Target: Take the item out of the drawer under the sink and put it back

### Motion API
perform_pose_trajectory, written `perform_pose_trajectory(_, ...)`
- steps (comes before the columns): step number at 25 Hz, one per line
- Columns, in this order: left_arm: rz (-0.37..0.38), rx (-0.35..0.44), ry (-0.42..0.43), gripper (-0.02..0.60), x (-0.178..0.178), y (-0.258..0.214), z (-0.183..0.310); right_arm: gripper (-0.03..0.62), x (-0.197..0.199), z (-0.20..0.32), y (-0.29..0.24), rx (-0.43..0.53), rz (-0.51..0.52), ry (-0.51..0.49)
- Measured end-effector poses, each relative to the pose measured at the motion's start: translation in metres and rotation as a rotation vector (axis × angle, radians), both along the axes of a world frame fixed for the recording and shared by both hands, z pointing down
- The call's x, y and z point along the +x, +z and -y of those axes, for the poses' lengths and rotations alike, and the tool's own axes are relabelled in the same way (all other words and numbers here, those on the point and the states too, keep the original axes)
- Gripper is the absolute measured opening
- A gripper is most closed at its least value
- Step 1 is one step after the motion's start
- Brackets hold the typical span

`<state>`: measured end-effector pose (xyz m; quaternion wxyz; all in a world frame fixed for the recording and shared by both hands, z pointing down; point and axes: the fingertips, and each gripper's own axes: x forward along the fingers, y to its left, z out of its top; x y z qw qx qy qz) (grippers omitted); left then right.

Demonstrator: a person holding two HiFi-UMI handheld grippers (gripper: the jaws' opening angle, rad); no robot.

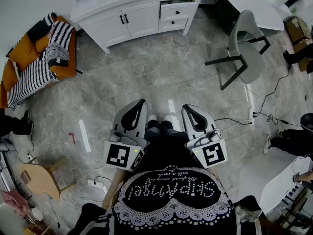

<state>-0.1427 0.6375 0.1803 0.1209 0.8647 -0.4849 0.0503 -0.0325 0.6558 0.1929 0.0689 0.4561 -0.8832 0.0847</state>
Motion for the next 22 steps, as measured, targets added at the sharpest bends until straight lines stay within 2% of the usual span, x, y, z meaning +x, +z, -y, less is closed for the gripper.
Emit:
perform_pose_trajectory(10,-0.005,0.011,0.021,0.005,0.025,0.005,-0.008,0.02,0.019,-0.005,0.004,0.014,-0.018,-0.011)
perform_pose_trajectory(17,-0.02,-0.011,0.017,0.005,0.034,0.011,-0.003,0.021,0.027,-0.005,-0.002,0.032,0.061,-0.038)
perform_pose_trajectory(22,-0.037,-0.008,0.029,0.005,0.048,0.012,0.002,0.021,0.037,-0.001,0.002,0.03,0.042,-0.049)
